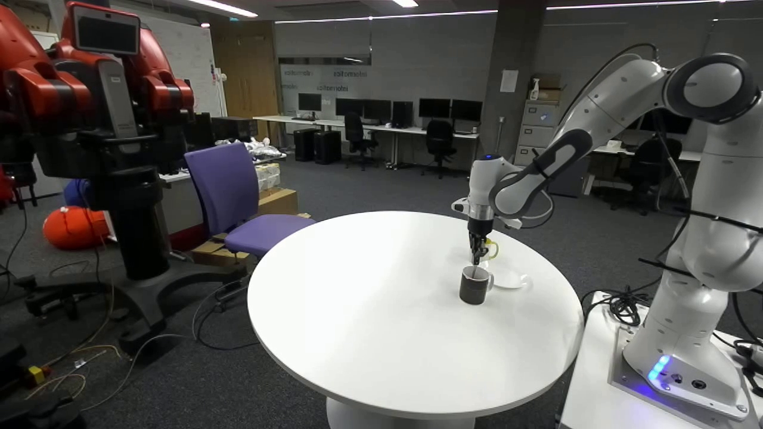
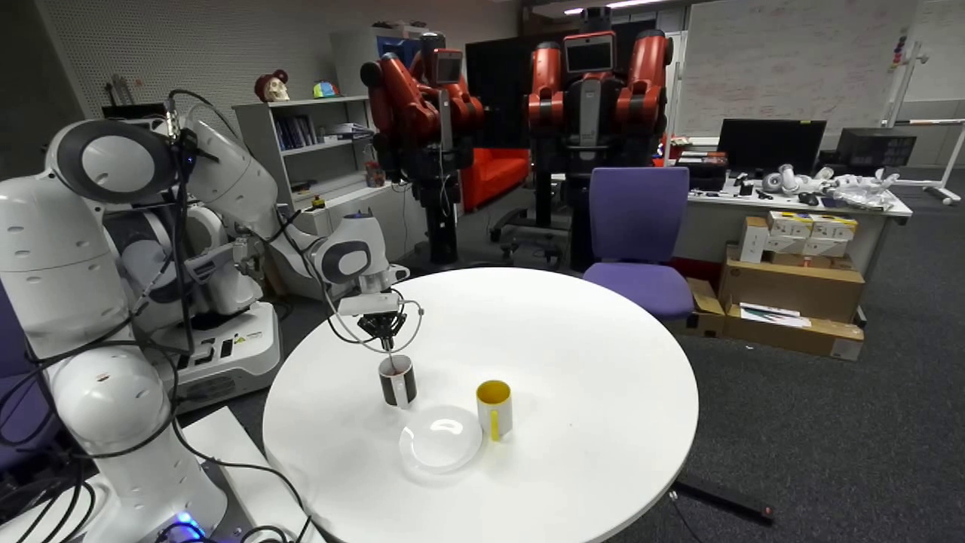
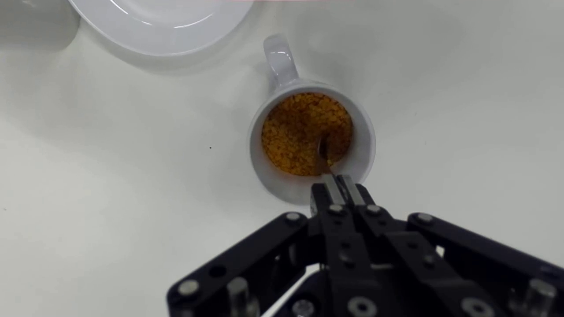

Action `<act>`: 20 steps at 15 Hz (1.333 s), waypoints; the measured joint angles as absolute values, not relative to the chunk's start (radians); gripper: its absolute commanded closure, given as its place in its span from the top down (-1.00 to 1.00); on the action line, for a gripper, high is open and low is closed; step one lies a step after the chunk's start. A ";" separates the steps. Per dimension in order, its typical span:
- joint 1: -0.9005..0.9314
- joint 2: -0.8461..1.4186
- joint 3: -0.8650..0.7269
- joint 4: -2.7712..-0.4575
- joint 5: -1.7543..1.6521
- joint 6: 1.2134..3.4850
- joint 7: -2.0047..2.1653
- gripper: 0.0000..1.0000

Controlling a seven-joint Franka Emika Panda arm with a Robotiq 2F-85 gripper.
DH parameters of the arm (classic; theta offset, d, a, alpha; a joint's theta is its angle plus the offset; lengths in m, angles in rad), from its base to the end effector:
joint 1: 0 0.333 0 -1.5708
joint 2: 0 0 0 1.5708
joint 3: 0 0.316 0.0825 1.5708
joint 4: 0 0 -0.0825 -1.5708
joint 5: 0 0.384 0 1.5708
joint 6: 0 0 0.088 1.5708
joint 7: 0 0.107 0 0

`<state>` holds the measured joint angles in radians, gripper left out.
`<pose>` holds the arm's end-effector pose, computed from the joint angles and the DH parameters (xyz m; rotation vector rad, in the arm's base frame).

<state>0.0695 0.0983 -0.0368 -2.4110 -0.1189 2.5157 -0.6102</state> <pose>0.4950 0.0171 0.2719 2.8619 1.1088 -0.0229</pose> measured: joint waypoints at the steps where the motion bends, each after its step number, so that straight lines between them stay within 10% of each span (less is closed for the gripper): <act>1: 0.065 0.107 -0.036 -2.406 -0.119 2.517 -0.614 -0.99; 20: -0.027 0.131 -0.036 -2.363 -0.167 2.562 -0.634 -0.99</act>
